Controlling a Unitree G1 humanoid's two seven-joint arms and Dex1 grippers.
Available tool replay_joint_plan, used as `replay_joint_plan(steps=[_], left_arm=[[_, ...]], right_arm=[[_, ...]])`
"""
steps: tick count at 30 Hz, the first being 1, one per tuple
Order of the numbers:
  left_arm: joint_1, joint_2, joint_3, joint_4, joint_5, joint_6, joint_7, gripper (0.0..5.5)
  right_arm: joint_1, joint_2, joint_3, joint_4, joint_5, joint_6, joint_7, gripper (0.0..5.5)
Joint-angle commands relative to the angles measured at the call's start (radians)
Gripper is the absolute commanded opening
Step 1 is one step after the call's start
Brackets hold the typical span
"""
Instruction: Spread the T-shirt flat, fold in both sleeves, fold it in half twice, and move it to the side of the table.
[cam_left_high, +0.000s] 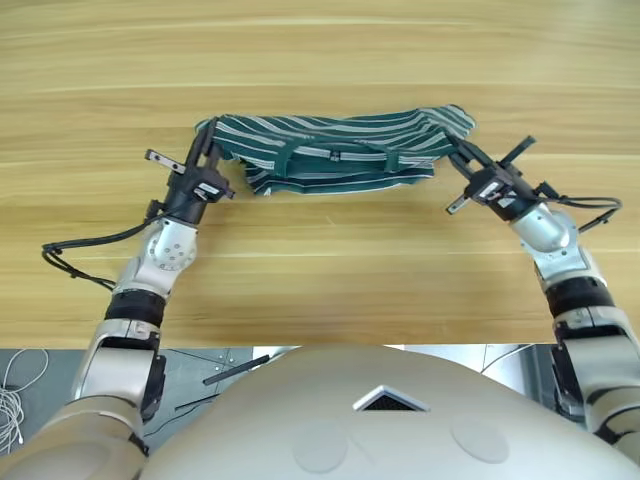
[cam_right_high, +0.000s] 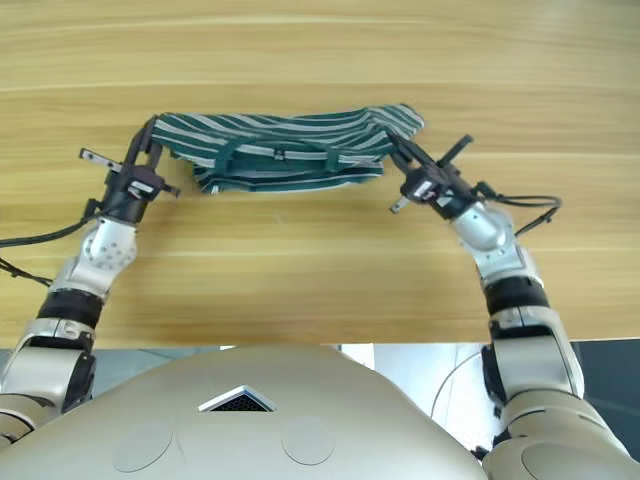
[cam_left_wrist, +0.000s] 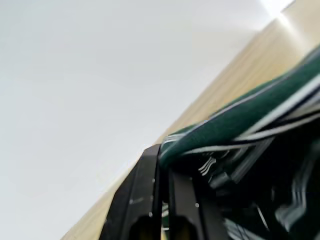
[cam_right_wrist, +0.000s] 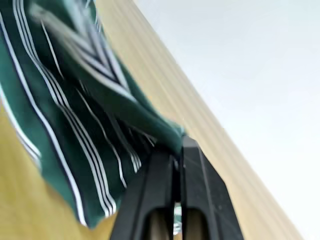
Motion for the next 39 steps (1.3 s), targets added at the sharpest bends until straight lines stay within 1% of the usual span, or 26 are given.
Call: replay_joint_plan(steps=[1, 4, 5, 7, 9, 11, 12, 13, 14, 15, 16, 17, 18, 19, 20, 21, 23, 24, 26, 28, 29, 30, 32, 35, 37, 39], left_arm=[[0.154, 0.116, -0.019, -0.315, -0.337, -0.053, -0.187, 0.0], [0.276, 0.211, -0.078, -0.506, -0.518, -0.105, -0.322, 0.0], [0.312, 0.243, -0.115, -0.555, -0.59, -0.123, -0.378, 0.0], [0.337, 0.264, -0.152, -0.592, -0.752, -0.114, -0.482, 0.0], [0.253, 0.214, -0.159, -0.492, -0.845, -0.036, -0.595, 0.0], [0.019, 0.099, -0.131, -0.253, -0.839, 0.079, -0.65, 0.0], [-0.113, 0.042, -0.106, -0.134, -0.832, 0.121, -0.655, 0.0], [-0.315, -0.027, -0.073, 0.038, -0.811, 0.168, -0.622, 0.0], [-0.544, -0.085, -0.059, 0.226, -0.741, 0.209, -0.527, 0.0], [-0.798, -0.135, -0.068, 0.414, -0.65, 0.296, -0.344, 0.0], [-1.053, -0.151, -0.136, 0.566, -0.491, 0.424, -0.076, 0.0], [-1.228, -0.161, -0.147, 0.66, -0.439, 0.509, 0.091, 0.0], [-1.352, -0.151, -0.138, 0.707, -0.419, 0.552, 0.206, 0.0], [-1.422, -0.138, -0.115, 0.724, -0.419, 0.551, 0.259, 0.0], [-1.45, -0.135, -0.073, 0.729, -0.455, 0.513, 0.214, 0.0], [-1.456, -0.137, -0.055, 0.734, -0.471, 0.488, 0.156, 0.0], [-1.362, -0.165, -0.007, 0.747, -0.544, 0.499, -0.045, 0.0], [-1.291, -0.172, -0.009, 0.754, -0.545, 0.515, -0.106, 0.0], [-1.083, -0.181, -0.051, 0.752, -0.481, 0.463, -0.24, 0.0], [-0.822, -0.161, -0.135, 0.71, -0.363, 0.316, -0.323, 0.0], [-0.682, -0.139, -0.18, 0.667, -0.299, 0.238, -0.335, 0.0], [-0.551, -0.116, -0.217, 0.617, -0.251, 0.173, -0.354, 0.0], [-0.334, -0.082, -0.267, 0.485, -0.208, 0.102, -0.421, 0.0], [-0.06, -0.015, -0.329, 0.216, -0.198, 0.071, -0.54, 0.0], [0.084, 0.044, -0.339, 0.033, -0.243, 0.098, -0.595, 0.0], [0.178, 0.082, -0.304, -0.089, -0.277, 0.138, -0.598, 0.0]], right_arm=[[0.205, -0.147, -0.046, -0.346, 0.353, 0.028, 0.135, 0.05], [0.381, -0.232, -0.122, -0.563, 0.584, 0.044, 0.208, 0.05], [0.424, -0.24, -0.133, -0.616, 0.651, 0.054, 0.241, 0.05], [0.452, -0.228, -0.137, -0.664, 0.727, 0.101, 0.298, 0.05], [0.341, -0.163, -0.098, -0.581, 0.658, 0.179, 0.324, 0.05], [0.072, -0.029, -0.063, -0.331, 0.513, 0.252, 0.282, 0.05], [-0.074, 0.036, -0.06, -0.189, 0.435, 0.275, 0.228, 0.05], [-0.292, 0.104, -0.052, 0.018, 0.33, 0.315, 0.102, 0.05], [-0.539, 0.151, -0.021, 0.231, 0.192, 0.395, -0.128, 0.05], [-0.791, 0.188, -0.002, 0.421, 0.103, 0.5, -0.367, 0.05], [-1.016, 0.2, -0.003, 0.559, 0.047, 0.594, -0.612, 0.05], [-1.163, 0.195, 0.003, 0.629, -0.006, 0.648, -0.807, 0.05], [-1.26, 0.188, -0.002, 0.659, -0.038, 0.654, -0.934, 0.05], [-1.313, 0.185, -0.004, 0.67, -0.062, 0.641, -1.006, 0.05], [-1.337, 0.184, 0.005, 0.671, -0.091, 0.606, -1.032, 0.05], [-1.34, 0.189, 0.001, 0.675, -0.093, 0.57, -1.011, 0.05], [-1.259, 0.221, -0.02, 0.687, -0.041, 0.499, -0.783, 0.05], [-1.195, 0.24, -0.034, 0.689, -0.006, 0.465, -0.653, 0.05], [-1.003, 0.265, -0.028, 0.67, 0.019, 0.37, -0.43, 0.05], [-0.743, 0.253, 0.006, 0.579, 0.028, 0.255, -0.245, 0.05], [-0.599, 0.228, 0.021, 0.481, 0.049, 0.224, -0.166, 0.05], [-0.466, 0.204, 0.025, 0.368, 0.083, 0.221, -0.1, 0.05], [-0.263, 0.165, 0.014, 0.17, 0.148, 0.283, -0.004, 0.05], [-0.007, 0.102, 0.004, -0.063, 0.214, 0.405, 0.119, 0.05], [0.123, 0.047, 0.007, -0.178, 0.23, 0.447, 0.192, 0.05], [0.196, 0.0, 0.005, -0.201, 0.212, 0.435, 0.252, 0.05]])
